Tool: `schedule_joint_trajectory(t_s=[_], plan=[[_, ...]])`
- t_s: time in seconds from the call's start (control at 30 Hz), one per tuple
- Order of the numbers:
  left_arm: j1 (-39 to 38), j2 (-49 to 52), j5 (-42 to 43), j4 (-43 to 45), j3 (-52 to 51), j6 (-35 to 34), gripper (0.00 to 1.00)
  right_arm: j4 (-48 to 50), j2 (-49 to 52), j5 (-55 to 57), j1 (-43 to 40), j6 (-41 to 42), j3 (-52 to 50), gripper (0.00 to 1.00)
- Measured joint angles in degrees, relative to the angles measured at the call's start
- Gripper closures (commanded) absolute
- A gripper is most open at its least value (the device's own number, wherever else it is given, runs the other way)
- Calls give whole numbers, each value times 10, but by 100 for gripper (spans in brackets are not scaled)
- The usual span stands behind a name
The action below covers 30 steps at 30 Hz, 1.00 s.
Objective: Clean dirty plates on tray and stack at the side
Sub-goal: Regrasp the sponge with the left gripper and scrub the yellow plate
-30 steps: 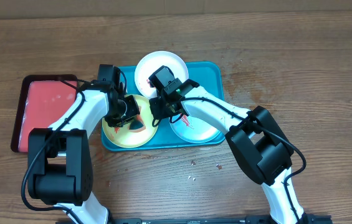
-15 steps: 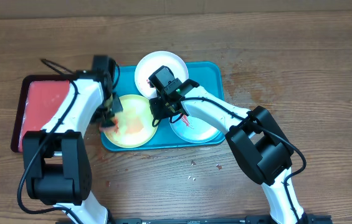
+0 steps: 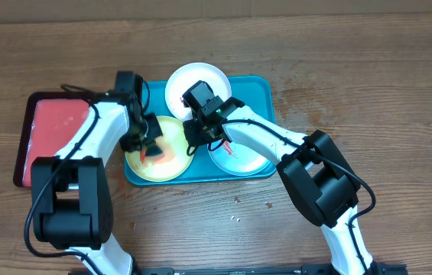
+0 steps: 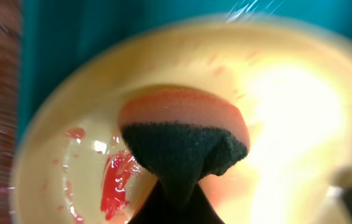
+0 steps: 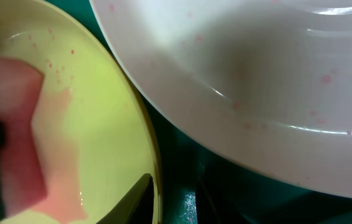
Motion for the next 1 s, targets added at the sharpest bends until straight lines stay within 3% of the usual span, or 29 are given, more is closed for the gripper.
schedule_joint_trajectory(t_s=[0.23, 0.5, 0.67, 0.8, 1.0], plan=[[-5, -1, -34, 33, -34, 0, 96, -2, 0, 0, 0, 0, 0, 75], [-12, -1, -212, 7, -40, 0, 96, -2, 0, -2, 0, -2, 0, 75], [-13, 1, -248, -9, -28, 0, 96, 0, 0, -4, 7, -2, 0, 75], [-8, 3, -219, -6, -3, 0, 96, 0, 0, -4, 7, -2, 0, 75], [-4, 3, -33, 69, 2, 0, 96, 1, 0, -2, 7, -2, 0, 75]])
